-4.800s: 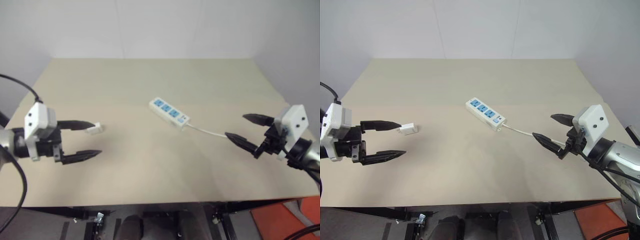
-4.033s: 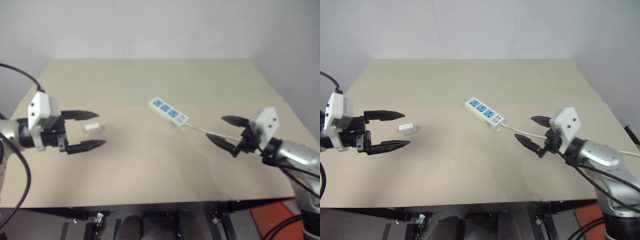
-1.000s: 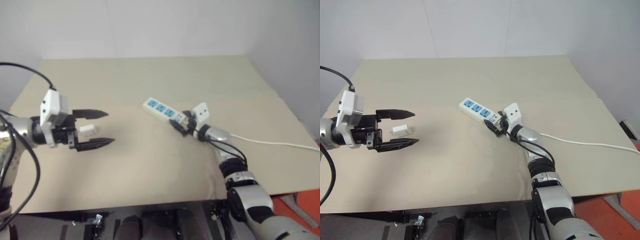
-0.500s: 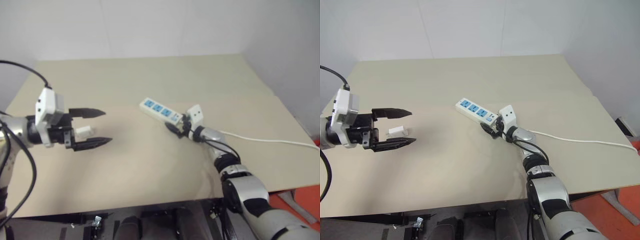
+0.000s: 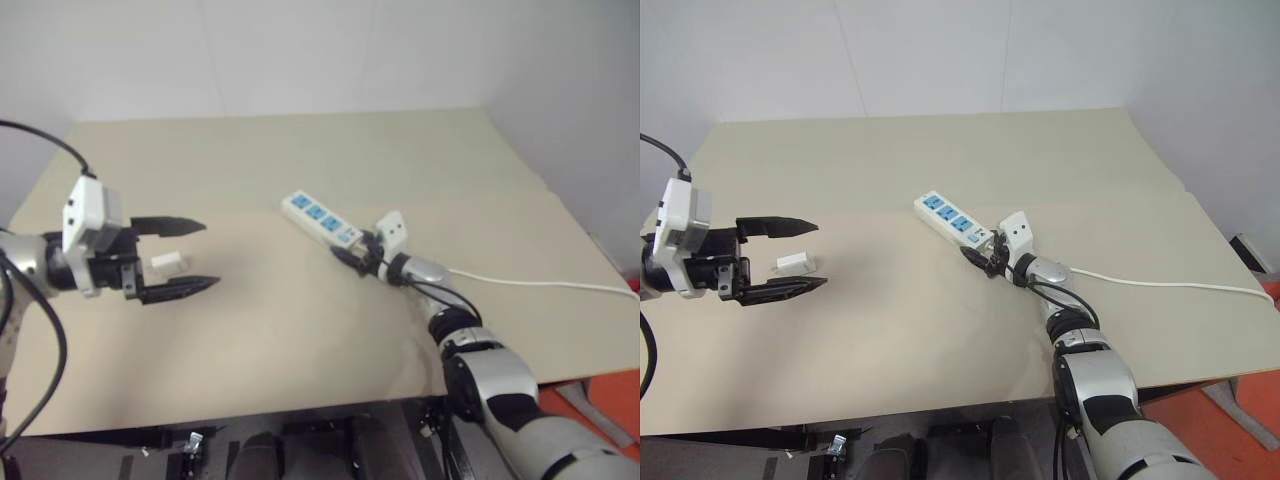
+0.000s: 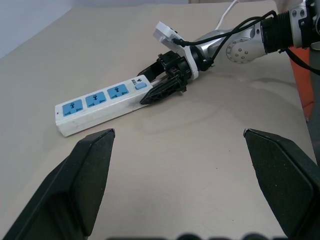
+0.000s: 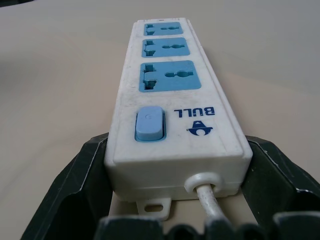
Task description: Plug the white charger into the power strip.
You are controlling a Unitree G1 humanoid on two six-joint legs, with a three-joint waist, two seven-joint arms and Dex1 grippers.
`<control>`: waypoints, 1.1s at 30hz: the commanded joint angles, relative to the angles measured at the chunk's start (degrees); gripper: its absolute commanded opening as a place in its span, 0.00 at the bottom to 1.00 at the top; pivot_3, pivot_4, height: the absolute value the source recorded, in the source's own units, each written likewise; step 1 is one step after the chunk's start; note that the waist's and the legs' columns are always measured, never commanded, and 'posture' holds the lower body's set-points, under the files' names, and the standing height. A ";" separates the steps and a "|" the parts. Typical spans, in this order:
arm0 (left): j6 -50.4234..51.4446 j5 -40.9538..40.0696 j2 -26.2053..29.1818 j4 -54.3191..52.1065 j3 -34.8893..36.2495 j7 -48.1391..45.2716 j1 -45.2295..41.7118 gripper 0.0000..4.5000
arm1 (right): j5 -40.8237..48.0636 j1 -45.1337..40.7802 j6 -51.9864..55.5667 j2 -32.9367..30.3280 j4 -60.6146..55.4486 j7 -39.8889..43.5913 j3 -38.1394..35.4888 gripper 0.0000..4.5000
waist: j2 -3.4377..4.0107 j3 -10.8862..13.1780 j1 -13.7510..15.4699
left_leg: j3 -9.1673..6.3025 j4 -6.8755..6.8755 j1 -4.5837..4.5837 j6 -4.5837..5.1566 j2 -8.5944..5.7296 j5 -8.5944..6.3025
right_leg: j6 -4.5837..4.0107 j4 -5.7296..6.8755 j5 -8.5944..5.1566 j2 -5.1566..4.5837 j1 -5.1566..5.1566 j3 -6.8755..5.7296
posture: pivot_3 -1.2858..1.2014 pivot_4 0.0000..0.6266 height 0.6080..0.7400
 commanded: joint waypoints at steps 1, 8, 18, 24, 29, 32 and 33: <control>0.20 -1.02 1.40 -0.90 1.65 -0.27 -0.74 1.00 | 2.88 3.97 0.67 -1.04 -11.37 6.52 0.48 0.76 | 0.00 0.00 0.06 | 0.00 0.00 -0.02 0.00 0.00 0.00 | 0.00 0.00 0.00 0.00 -0.02 0.00 | 0.52 0.24 1.00; -1.39 0.88 2.18 3.70 -1.53 -2.94 -4.56 1.00 | 9.69 20.78 14.66 -11.94 -45.94 24.62 6.87 0.76 | 0.11 0.08 0.88 | -0.01 0.02 -0.27 0.00 -0.05 0.00 | 0.05 0.02 0.01 -0.04 -0.24 -0.03 | 0.52 0.24 1.00; -6.21 6.34 2.35 12.77 -9.37 -8.42 -13.85 1.00 | 5.10 21.32 9.75 -11.98 -43.02 25.26 11.74 0.76 | 0.09 0.08 0.19 | 0.18 0.06 -0.06 0.00 -0.01 0.00 | 0.01 0.09 0.08 0.11 -0.15 0.08 | 0.52 0.24 1.00; -11.51 12.84 3.16 27.42 -15.48 -15.71 -25.33 1.00 | 4.10 19.16 6.02 -10.27 -35.79 25.85 12.04 0.76 | 0.08 0.08 0.40 | 0.18 0.07 -0.10 -0.01 -0.02 0.00 | 0.00 0.08 0.08 0.09 -0.17 0.05 | 0.52 0.24 1.00; -25.49 26.84 4.04 47.82 -27.65 -21.11 -42.18 1.00 | 3.96 18.04 4.28 -9.69 -33.02 26.72 12.49 0.76 | 0.06 0.07 0.21 | 0.20 0.12 -0.09 0.00 -0.03 0.01 | 0.00 0.07 0.08 0.12 -0.14 0.06 | 0.52 0.24 1.00; -34.71 36.08 2.65 59.89 -37.16 -21.11 -53.26 1.00 | 4.13 18.05 4.08 -9.43 -32.77 27.12 12.67 0.76 | 0.05 0.07 0.21 | 0.20 0.14 -0.09 0.00 -0.03 0.01 | 0.01 0.08 0.08 0.15 -0.14 0.07 | 0.52 0.24 1.00; -38.45 40.22 1.87 63.83 -40.71 -21.11 -56.96 1.00 | 4.24 18.12 4.21 -9.34 -32.85 27.25 12.70 0.76 | 0.03 0.06 0.28 | 0.20 0.15 -0.09 0.00 -0.02 0.01 | 0.01 0.09 0.08 0.15 -0.14 0.07 | 0.52 0.24 1.00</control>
